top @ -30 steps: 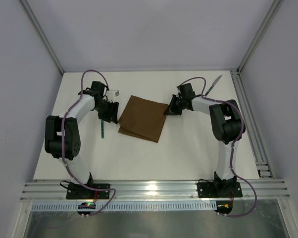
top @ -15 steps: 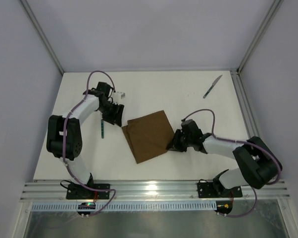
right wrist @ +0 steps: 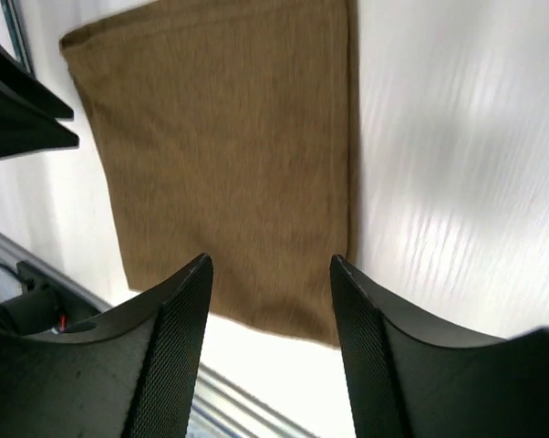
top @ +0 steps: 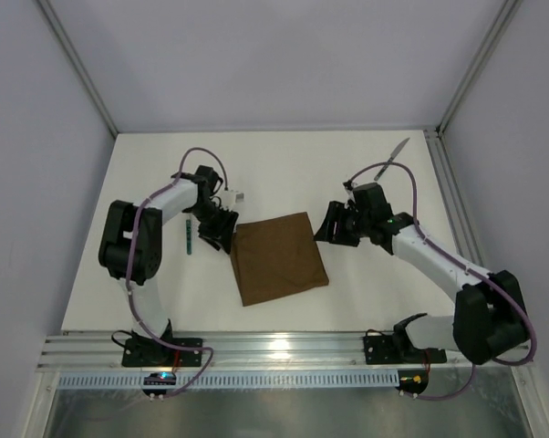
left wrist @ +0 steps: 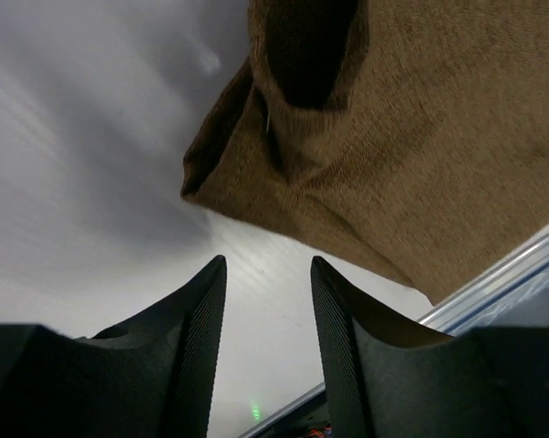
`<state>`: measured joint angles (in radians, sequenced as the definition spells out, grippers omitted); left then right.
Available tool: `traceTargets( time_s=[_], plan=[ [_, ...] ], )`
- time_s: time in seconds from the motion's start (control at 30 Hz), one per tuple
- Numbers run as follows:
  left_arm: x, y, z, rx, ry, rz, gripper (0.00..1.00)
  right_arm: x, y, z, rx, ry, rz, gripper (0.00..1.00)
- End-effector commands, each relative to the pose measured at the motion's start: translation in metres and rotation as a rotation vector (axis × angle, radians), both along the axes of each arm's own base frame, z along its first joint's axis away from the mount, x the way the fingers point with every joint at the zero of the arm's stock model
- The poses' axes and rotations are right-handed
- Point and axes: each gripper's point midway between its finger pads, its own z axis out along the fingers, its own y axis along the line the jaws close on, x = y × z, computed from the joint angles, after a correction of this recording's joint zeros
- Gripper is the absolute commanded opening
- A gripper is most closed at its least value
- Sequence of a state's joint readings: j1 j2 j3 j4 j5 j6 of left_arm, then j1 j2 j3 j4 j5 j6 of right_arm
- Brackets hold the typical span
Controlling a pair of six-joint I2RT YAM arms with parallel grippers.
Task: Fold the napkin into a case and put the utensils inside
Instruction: Rotate the square-folded napkin at the center of the board.
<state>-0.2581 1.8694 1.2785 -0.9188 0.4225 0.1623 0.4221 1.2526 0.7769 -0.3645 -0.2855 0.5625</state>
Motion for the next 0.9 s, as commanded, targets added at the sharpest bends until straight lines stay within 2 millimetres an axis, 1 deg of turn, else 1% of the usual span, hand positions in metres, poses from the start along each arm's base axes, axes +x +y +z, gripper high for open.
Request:
traceTargets(
  time_s=[0.0, 0.03, 0.07, 0.13, 0.17, 0.2, 0.23, 0.27, 0.3, 0.37, 0.4, 0.43, 0.47, 0.5, 0.53, 0.57, 0.63, 0.67, 0.7, 0.73, 0.77, 0.8, 0.83, 0.87],
  plan=[
    [0.023, -0.010, -0.021, 0.070, -0.056, -0.006, 0.43, 0.030, -0.001, -0.013, -0.034, -0.029, 0.119, 0.57],
    [0.028, -0.006, -0.026, 0.100, -0.056, 0.002, 0.38, 0.047, -0.002, -0.008, -0.024, -0.059, 0.108, 0.54],
    [0.037, -0.005, -0.028, 0.119, -0.070, 0.013, 0.27, 0.053, -0.004, -0.020, -0.039, -0.031, 0.098, 0.52],
    [0.046, -0.003, -0.040, 0.153, -0.077, 0.017, 0.16, 0.068, -0.002, -0.021, -0.002, -0.042, 0.089, 0.50],
    [0.051, -0.006, -0.040, 0.142, -0.087, 0.018, 0.09, 0.074, -0.003, -0.021, 0.012, -0.040, 0.077, 0.48],
    [0.064, -0.011, -0.036, 0.120, -0.125, 0.019, 0.05, 0.077, -0.002, -0.028, 0.020, -0.016, 0.072, 0.48],
    [0.071, -0.017, -0.037, 0.105, -0.137, 0.017, 0.02, 0.083, 0.001, -0.026, 0.031, -0.027, 0.073, 0.47],
    [0.077, -0.021, -0.035, 0.094, -0.154, 0.015, 0.00, 0.084, 0.001, -0.029, 0.037, -0.020, 0.070, 0.45],
    [0.093, -0.031, -0.026, 0.070, -0.202, 0.013, 0.00, 0.088, 0.003, -0.033, 0.049, -0.017, 0.069, 0.45],
    [0.106, -0.040, -0.024, 0.059, -0.234, 0.010, 0.00, 0.093, 0.003, -0.038, 0.060, -0.010, 0.059, 0.45],
    [0.118, -0.045, -0.015, 0.046, -0.272, 0.001, 0.01, 0.097, -0.001, -0.042, 0.067, -0.007, 0.050, 0.45],
    [0.118, -0.043, -0.012, 0.058, -0.262, -0.003, 0.05, 0.098, -0.002, -0.043, 0.074, -0.002, 0.043, 0.45],
    [0.120, -0.038, -0.009, 0.090, -0.270, -0.004, 0.17, 0.101, -0.005, -0.044, 0.077, -0.001, 0.035, 0.45],
    [0.121, -0.034, -0.003, 0.095, -0.280, -0.002, 0.22, 0.103, -0.010, -0.045, 0.070, 0.003, 0.018, 0.45],
    [0.119, -0.029, -0.001, 0.100, -0.288, -0.011, 0.26, 0.103, -0.012, -0.049, 0.058, 0.014, 0.010, 0.45],
    [0.122, -0.023, 0.013, 0.099, -0.329, 0.003, 0.35, 0.104, -0.016, -0.051, 0.042, 0.016, 0.003, 0.45],
    [0.124, -0.022, 0.024, 0.085, -0.370, -0.001, 0.42, 0.107, -0.021, -0.055, 0.010, 0.024, -0.008, 0.45],
    [0.125, -0.025, 0.029, 0.060, -0.396, -0.005, 0.47, 0.106, -0.023, -0.061, 0.000, 0.040, -0.009, 0.45],
    [0.124, -0.035, 0.044, 0.000, -0.427, -0.020, 0.48, 0.105, -0.024, -0.065, -0.011, 0.058, -0.011, 0.46],
    [0.124, -0.039, 0.048, -0.021, -0.448, -0.033, 0.50, 0.109, -0.025, -0.065, -0.024, 0.056, -0.016, 0.46],
    [0.126, -0.043, 0.049, -0.034, -0.486, -0.058, 0.53, 0.110, -0.027, -0.072, -0.044, 0.074, -0.025, 0.46],
    [0.125, -0.051, 0.050, -0.040, -0.514, -0.089, 0.55, 0.110, -0.030, -0.075, -0.061, 0.078, -0.028, 0.46],
    [0.125, -0.054, 0.051, -0.036, -0.532, -0.113, 0.56, 0.112, -0.030, -0.075, -0.064, 0.072, -0.029, 0.46],
    [0.123, -0.063, 0.049, -0.035, -0.547, -0.170, 0.57, 0.114, -0.031, -0.077, -0.067, 0.073, -0.030, 0.46]
  ],
)
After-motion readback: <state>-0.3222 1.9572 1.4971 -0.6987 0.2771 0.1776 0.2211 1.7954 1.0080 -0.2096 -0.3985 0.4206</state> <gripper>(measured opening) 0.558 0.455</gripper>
